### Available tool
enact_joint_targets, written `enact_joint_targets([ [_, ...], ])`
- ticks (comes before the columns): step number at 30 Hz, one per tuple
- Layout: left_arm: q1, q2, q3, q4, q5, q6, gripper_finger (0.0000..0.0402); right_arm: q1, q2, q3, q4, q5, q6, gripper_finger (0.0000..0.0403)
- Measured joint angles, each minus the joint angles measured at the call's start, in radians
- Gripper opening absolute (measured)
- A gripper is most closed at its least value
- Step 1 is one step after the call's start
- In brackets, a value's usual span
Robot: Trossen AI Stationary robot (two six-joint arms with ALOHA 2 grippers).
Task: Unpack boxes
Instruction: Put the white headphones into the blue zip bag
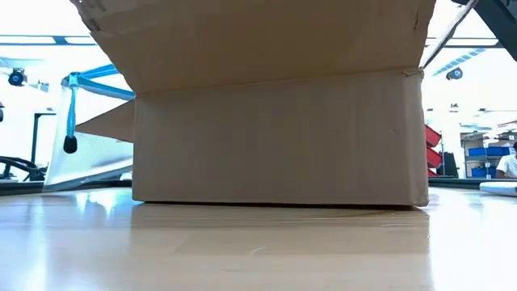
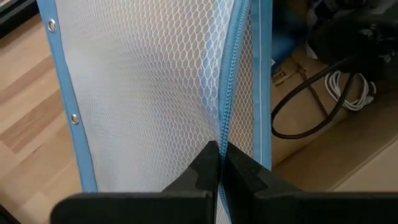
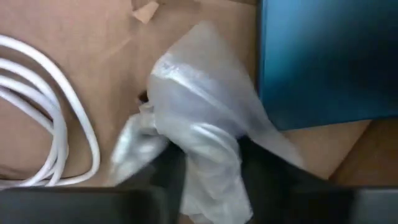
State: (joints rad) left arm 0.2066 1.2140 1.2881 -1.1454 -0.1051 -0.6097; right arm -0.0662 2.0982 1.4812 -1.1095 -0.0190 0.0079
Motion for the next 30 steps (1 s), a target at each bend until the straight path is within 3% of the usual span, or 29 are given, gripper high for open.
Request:
enact_joint_targets([
  [2,0.0,0.0,0.0,0.001,0.0,0.014,0.0,-0.001,-0.013,0.019,-0.005,-0.019,-0.005,0.0031],
  [4,0.0,0.0,0.0,-0.002,0.0,0.034,0.0,0.0,-0.032,0.038,0.015,-0.025,-0.014,0.0012],
  [13,0.0,-0.004,0.0,-0.002,-0.009,0.079,0.0,0.0,-0.194,0.082,0.037,-0.055,0.018,0.0003],
  [20,0.0,-0.006,0.0,0.002,-0.018,0.096,0.0,-0.008,-0.248,0.078,0.05,-0.089,0.001,0.0002],
  [24,0.0,-0.006,-0.001,0.002,-0.027,0.096,0.0,-0.012,-0.19,0.069,0.06,-0.084,-0.055,0.0026],
  [30,0.0,-0.006,-0.001,0.002,-0.027,0.094,0.0,-0.014,-0.106,0.071,0.079,-0.083,-0.131,0.011],
])
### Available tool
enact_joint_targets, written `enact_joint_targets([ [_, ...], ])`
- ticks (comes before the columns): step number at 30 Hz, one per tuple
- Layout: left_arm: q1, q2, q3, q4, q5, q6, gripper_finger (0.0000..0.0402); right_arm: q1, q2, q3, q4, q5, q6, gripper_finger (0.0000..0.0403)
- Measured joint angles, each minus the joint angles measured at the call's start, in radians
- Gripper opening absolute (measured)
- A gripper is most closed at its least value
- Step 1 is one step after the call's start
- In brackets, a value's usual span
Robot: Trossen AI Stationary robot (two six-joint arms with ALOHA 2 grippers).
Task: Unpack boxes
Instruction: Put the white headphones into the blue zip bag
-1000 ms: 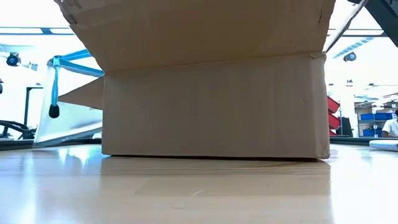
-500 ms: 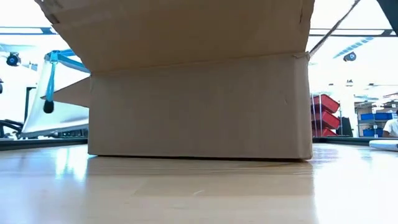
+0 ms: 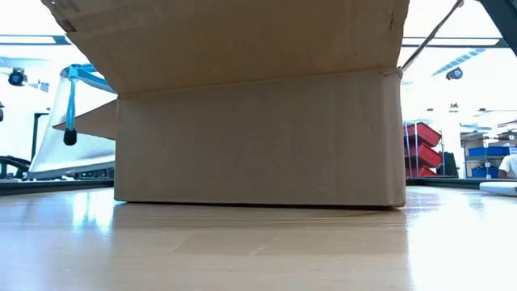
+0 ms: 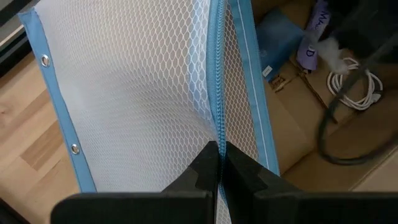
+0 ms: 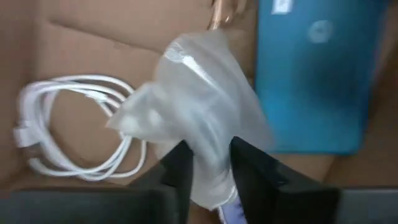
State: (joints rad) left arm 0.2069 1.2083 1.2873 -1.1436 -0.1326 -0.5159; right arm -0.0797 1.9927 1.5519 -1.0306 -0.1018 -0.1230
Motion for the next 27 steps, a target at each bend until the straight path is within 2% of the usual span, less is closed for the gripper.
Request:
enact_joint_targets([
  [3,0.0,0.0,0.0,0.0,0.0,-0.003,0.0,-0.001,0.03,-0.001,0.0,-0.002,-0.035,0.0149],
  [6,0.0,0.0,0.0,0.0,0.0,-0.004,0.0,-0.002,0.06,-0.003,0.022,-0.002,-0.084,0.0166],
  [16,0.0,0.0,0.0,-0.001,0.0,-0.016,0.0,-0.008,0.143,0.001,0.05,0.001,-0.15,0.0136],
  [20,0.0,0.0,0.0,-0.002,0.0,-0.02,0.0,-0.008,0.16,0.002,0.052,-0.003,-0.138,0.0102],
  [24,0.0,0.0,0.0,-0.002,0.0,-0.02,0.0,-0.007,0.144,0.001,0.055,-0.014,-0.123,0.0023],
  [27,0.0,0.0,0.0,-0.002,-0.011,-0.02,0.0,-0.006,0.11,-0.002,0.054,-0.018,-0.096,0.0009],
])
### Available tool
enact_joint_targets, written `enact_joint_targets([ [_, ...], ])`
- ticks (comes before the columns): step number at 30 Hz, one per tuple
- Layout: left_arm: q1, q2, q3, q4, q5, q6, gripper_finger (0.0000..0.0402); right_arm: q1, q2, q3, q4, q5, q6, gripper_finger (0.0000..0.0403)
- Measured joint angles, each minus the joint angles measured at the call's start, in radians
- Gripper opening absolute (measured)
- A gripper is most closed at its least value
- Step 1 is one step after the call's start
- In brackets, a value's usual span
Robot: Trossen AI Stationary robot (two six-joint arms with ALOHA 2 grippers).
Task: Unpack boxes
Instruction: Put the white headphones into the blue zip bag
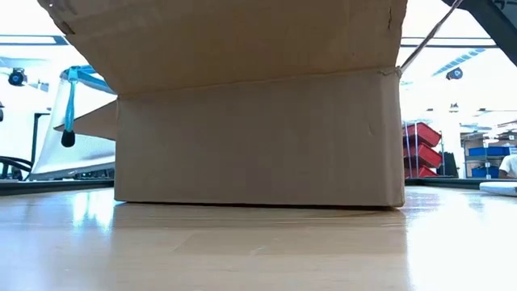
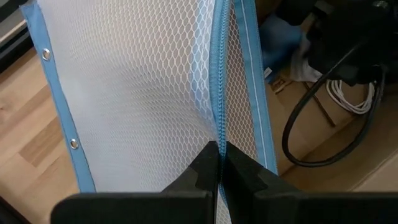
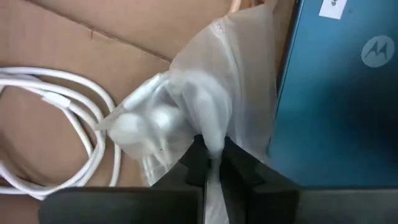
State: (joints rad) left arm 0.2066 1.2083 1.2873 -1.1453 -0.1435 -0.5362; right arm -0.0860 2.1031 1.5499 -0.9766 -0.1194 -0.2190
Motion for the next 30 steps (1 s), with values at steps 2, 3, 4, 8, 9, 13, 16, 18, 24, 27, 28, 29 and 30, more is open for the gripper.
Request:
enact_joint_targets([
  [2,0.0,0.0,0.0,-0.002,-0.002,0.0,0.0,0.0,-0.032,-0.003,-0.005,0.001,0.033,0.0004],
  [3,0.0,0.0,0.0,-0.003,-0.003,0.0,0.0,0.0,-0.051,-0.006,-0.011,0.001,0.048,0.0002],
  [4,0.0,0.0,0.0,-0.002,-0.004,0.0,0.0,0.0,-0.072,-0.008,-0.015,0.003,0.066,0.0001],
  [8,0.0,0.0,0.0,-0.002,-0.004,-0.008,0.0,0.0,-0.195,-0.006,-0.018,0.003,0.136,0.0],
  [9,0.0,0.0,0.0,-0.002,-0.004,-0.01,0.0,0.0,-0.221,-0.005,-0.018,0.003,0.149,0.0],
  [13,0.0,0.0,0.0,-0.001,-0.004,-0.015,0.0,0.0,-0.316,-0.005,-0.011,0.003,0.204,0.0001],
  [16,0.0,0.0,0.0,0.0,-0.005,-0.016,0.0,0.0,-0.389,-0.004,0.009,0.003,0.222,0.0001],
  [18,0.0,0.0,0.0,0.001,-0.005,-0.016,0.0,0.0,-0.418,-0.004,0.058,0.003,0.234,0.0001],
  [24,0.0,0.0,0.004,0.011,-0.004,-0.024,0.0,-0.009,-0.447,0.018,0.444,-0.021,0.257,0.0001],
  [27,0.0,0.0,0.011,0.028,0.006,-0.027,0.0,-0.03,-0.403,0.025,0.594,-0.047,0.251,0.0001],
  [28,0.0,0.0,0.014,0.032,0.012,-0.027,0.0,-0.037,-0.379,0.029,0.628,-0.048,0.253,0.0001],
  [29,0.0,0.0,0.016,0.038,0.021,-0.027,0.0,-0.043,-0.353,0.03,0.658,-0.058,0.255,0.0],
  [30,0.0,0.0,0.019,0.042,0.029,-0.028,0.0,-0.049,-0.326,0.03,0.687,-0.067,0.257,0.0],
])
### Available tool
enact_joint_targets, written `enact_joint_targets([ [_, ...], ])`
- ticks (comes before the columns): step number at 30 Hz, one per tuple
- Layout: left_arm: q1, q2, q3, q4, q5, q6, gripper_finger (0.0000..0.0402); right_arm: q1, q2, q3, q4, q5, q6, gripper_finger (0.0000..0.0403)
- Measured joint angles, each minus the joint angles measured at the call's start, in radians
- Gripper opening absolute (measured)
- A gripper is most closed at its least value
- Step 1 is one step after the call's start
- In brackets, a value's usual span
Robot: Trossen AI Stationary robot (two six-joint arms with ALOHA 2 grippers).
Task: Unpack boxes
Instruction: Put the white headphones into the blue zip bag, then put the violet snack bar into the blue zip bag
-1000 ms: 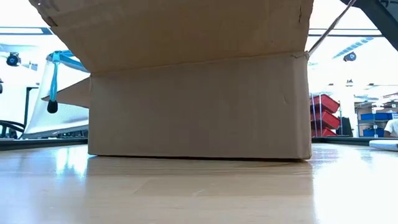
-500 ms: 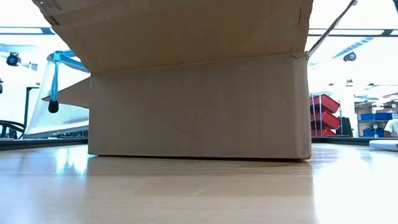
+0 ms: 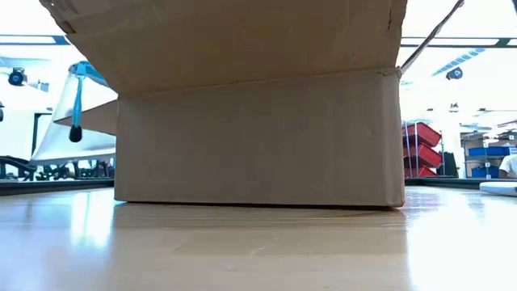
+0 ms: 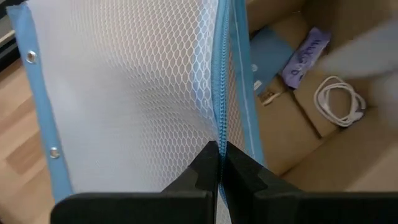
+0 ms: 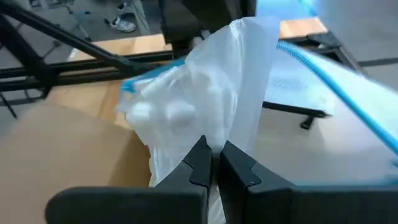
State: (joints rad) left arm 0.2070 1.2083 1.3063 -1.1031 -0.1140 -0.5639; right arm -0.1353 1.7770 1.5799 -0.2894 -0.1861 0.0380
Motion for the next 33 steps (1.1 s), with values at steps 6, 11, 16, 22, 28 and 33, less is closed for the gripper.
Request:
enact_joint_targets([
  [6,0.0,-0.008,0.002,0.01,0.01,-0.017,0.0,-0.013,0.128,0.022,0.157,0.049,-0.004,0.0],
  [11,0.0,-0.014,0.002,0.011,0.011,-0.03,0.0,-0.016,0.229,0.097,0.168,0.109,0.008,0.0008],
  [16,0.0,-0.016,0.002,0.013,0.012,-0.038,0.0,-0.012,0.335,0.202,0.167,0.177,0.021,0.005],
  [22,0.0,-0.017,0.002,0.006,0.013,-0.04,0.0,-0.008,0.436,0.359,0.083,0.187,0.03,0.0109],
  [28,0.0,-0.022,-0.011,-0.023,0.015,-0.04,0.0,-0.001,0.439,0.429,-0.057,0.157,-0.036,0.017],
  [33,-0.001,-0.027,-0.012,-0.033,0.003,-0.029,0.0,-0.004,0.388,0.459,-0.208,0.121,-0.1,0.0209],
])
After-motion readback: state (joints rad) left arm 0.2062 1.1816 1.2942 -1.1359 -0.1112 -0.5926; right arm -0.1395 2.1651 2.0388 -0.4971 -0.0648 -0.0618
